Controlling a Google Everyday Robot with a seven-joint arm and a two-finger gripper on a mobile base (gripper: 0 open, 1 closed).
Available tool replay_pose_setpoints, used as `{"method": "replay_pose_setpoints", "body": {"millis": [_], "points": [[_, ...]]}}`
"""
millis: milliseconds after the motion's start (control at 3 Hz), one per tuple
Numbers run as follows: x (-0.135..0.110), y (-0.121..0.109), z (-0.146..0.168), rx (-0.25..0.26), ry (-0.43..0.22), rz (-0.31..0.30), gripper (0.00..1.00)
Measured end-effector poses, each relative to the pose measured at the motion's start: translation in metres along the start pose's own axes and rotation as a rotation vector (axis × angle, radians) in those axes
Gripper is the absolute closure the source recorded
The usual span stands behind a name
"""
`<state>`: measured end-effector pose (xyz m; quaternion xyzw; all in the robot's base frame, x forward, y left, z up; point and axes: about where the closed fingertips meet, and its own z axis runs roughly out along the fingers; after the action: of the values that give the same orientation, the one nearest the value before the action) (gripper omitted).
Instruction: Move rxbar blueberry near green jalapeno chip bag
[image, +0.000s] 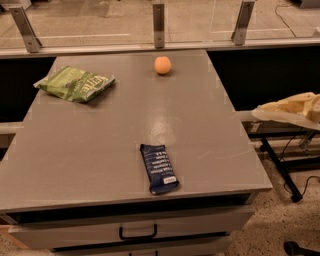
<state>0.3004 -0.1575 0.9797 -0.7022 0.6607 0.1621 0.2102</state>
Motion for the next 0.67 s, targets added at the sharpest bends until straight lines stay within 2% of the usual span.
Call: {"method": "replay_pose_setpoints", "body": {"millis": [333,667], "points": [[0.0,0.0,0.0,0.0,0.0,0.0,0.0],[-0.006,-0.009,0.021,0.023,-0.048,0.003,0.0]]}}
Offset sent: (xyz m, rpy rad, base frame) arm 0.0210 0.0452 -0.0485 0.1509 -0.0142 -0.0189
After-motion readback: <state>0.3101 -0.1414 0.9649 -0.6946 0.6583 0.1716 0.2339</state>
